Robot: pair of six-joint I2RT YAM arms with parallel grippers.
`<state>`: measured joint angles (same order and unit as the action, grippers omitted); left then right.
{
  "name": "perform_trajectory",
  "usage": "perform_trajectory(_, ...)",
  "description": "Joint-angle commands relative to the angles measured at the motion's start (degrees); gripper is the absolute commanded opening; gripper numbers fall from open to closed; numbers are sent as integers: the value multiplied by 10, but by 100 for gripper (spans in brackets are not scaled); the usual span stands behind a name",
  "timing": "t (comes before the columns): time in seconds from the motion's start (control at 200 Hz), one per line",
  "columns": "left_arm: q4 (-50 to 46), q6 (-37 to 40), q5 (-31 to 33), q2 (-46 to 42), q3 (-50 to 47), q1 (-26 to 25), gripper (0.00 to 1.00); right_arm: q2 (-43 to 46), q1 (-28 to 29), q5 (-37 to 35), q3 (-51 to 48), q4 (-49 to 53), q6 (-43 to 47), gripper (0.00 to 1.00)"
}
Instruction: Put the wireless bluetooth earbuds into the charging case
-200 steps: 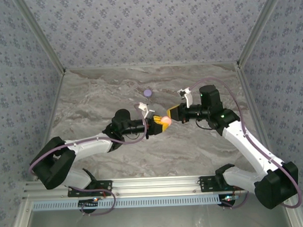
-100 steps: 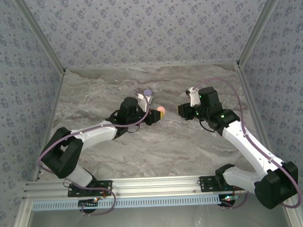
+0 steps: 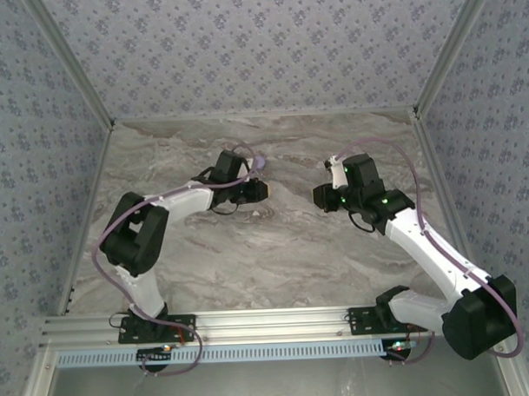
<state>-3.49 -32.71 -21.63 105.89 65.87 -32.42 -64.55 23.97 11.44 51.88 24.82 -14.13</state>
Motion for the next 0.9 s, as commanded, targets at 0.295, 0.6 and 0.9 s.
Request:
perform_trajectory(0.295,-52,-6,-24,70,74,30,0,-10,-2,-2,-2,11,-10,26)
perform_trajectory(0.6,-84,-6,-8,107,103,33,8,-13,-2,-3,2,14,-9,26)
perform_trajectory(0.9,-129,10,41,105,104,33,41,-13,-3,-15,2,16,-10,27)
